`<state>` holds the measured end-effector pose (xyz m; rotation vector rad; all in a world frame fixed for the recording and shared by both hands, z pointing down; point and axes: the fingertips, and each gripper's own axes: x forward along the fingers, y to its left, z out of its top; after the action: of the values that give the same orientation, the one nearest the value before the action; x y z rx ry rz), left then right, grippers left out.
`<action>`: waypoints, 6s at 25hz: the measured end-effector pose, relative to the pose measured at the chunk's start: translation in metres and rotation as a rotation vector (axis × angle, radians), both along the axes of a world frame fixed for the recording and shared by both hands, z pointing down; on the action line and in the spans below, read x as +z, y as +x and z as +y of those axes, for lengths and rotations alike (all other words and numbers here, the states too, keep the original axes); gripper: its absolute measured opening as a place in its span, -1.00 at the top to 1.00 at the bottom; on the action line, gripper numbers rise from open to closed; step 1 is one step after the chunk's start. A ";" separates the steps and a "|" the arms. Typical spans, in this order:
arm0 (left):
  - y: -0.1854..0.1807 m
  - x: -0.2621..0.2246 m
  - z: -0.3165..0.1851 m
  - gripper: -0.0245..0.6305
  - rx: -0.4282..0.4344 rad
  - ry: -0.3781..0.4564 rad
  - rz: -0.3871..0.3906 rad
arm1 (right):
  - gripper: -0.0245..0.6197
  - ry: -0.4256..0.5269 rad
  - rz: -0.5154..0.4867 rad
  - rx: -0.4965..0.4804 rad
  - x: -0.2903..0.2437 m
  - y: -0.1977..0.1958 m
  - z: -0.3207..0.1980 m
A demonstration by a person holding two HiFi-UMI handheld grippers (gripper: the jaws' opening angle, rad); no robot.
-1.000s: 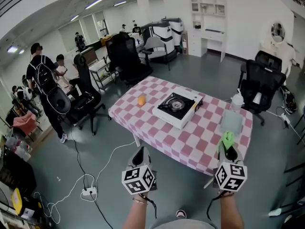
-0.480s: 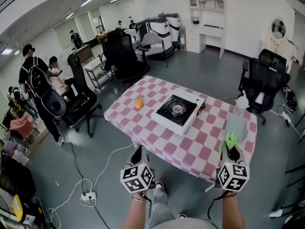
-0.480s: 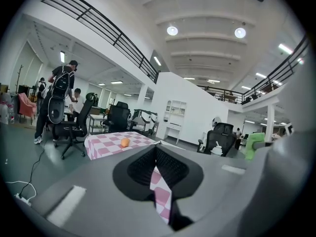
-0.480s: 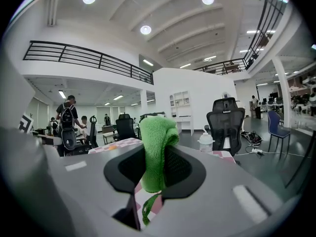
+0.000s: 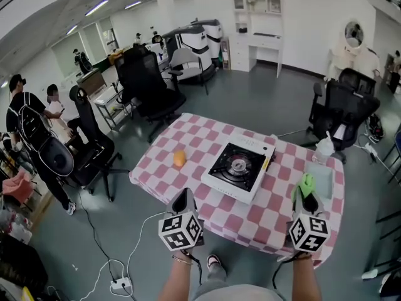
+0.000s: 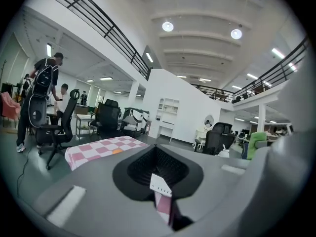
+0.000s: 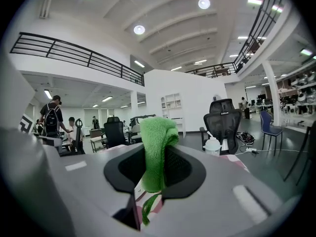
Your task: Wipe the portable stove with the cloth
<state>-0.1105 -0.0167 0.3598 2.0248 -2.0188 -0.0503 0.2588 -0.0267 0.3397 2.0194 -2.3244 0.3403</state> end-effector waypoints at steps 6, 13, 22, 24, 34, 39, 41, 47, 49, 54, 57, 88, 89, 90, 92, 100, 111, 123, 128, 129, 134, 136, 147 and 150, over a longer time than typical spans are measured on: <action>-0.032 -0.004 -0.068 0.93 0.074 -0.001 0.002 | 0.65 0.002 -0.003 0.077 -0.007 -0.032 -0.045; -0.064 0.006 -0.122 0.93 0.126 -0.017 0.019 | 0.65 -0.014 -0.004 0.143 -0.002 -0.061 -0.074; -0.074 0.027 -0.153 0.93 0.133 -0.055 0.055 | 0.65 -0.061 0.007 0.158 0.015 -0.069 -0.098; -0.073 0.029 -0.157 0.93 0.128 -0.059 0.057 | 0.65 -0.065 -0.001 0.156 0.018 -0.068 -0.105; -0.066 0.036 -0.177 0.93 0.110 -0.081 0.037 | 0.65 -0.104 -0.008 0.122 0.031 -0.058 -0.137; -0.067 0.048 -0.185 0.93 0.085 -0.103 0.028 | 0.65 -0.140 0.013 0.094 0.044 -0.053 -0.153; -0.069 0.058 -0.188 0.93 0.073 -0.120 0.030 | 0.65 -0.150 0.030 0.084 0.049 -0.049 -0.160; -0.069 0.086 -0.193 0.93 0.045 -0.167 0.030 | 0.65 -0.172 0.111 0.047 0.062 -0.033 -0.186; -0.072 0.093 -0.195 0.93 0.035 -0.184 0.028 | 0.65 -0.182 0.145 0.022 0.067 -0.030 -0.196; -0.081 0.104 -0.199 0.93 0.005 -0.206 0.012 | 0.65 -0.236 0.258 -0.059 0.086 -0.021 -0.217; -0.088 0.110 -0.203 0.93 -0.029 -0.210 0.023 | 0.65 -0.268 0.330 -0.091 0.096 -0.015 -0.228; -0.111 0.154 -0.220 0.93 -0.158 -0.272 0.043 | 0.65 -0.493 0.886 -0.457 0.187 -0.030 -0.321; -0.112 0.154 -0.220 0.92 -0.160 -0.274 0.043 | 0.65 -0.500 0.898 -0.465 0.189 -0.030 -0.322; -0.113 0.155 -0.220 0.93 -0.163 -0.275 0.044 | 0.65 -0.507 0.908 -0.471 0.191 -0.030 -0.324; -0.115 0.156 -0.219 0.92 -0.170 -0.278 0.046 | 0.65 -0.522 0.929 -0.478 0.195 -0.029 -0.325; -0.118 0.158 -0.217 0.93 -0.182 -0.281 0.051 | 0.65 -0.557 1.033 -0.506 0.207 -0.025 -0.331; -0.118 0.161 -0.212 0.93 -0.183 -0.291 0.048 | 0.65 -0.583 1.114 -0.528 0.215 -0.023 -0.333; -0.119 0.157 -0.207 0.92 -0.178 -0.288 0.043 | 0.65 -0.597 1.135 -0.540 0.216 -0.024 -0.331; -0.122 0.155 -0.203 0.93 -0.179 -0.287 0.043 | 0.65 -0.604 1.137 -0.544 0.216 -0.026 -0.327; -0.122 0.154 -0.203 0.92 -0.178 -0.286 0.043 | 0.65 -0.605 1.137 -0.546 0.216 -0.027 -0.326; -0.124 0.151 -0.200 0.92 -0.177 -0.281 0.041 | 0.65 -0.611 1.140 -0.549 0.216 -0.028 -0.321; -0.125 0.150 -0.199 0.92 -0.177 -0.279 0.041 | 0.65 -0.612 1.141 -0.551 0.216 -0.029 -0.319; -0.128 0.149 -0.188 0.92 -0.177 -0.275 0.045 | 0.65 -0.621 1.147 -0.563 0.218 -0.035 -0.305; -0.130 0.147 -0.184 0.93 -0.178 -0.272 0.045 | 0.65 -0.623 1.151 -0.567 0.217 -0.036 -0.301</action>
<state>-0.2402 -0.2010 0.5071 1.6631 -2.0472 0.1342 0.2227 -0.3278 0.5571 0.8015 -1.5910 -0.1204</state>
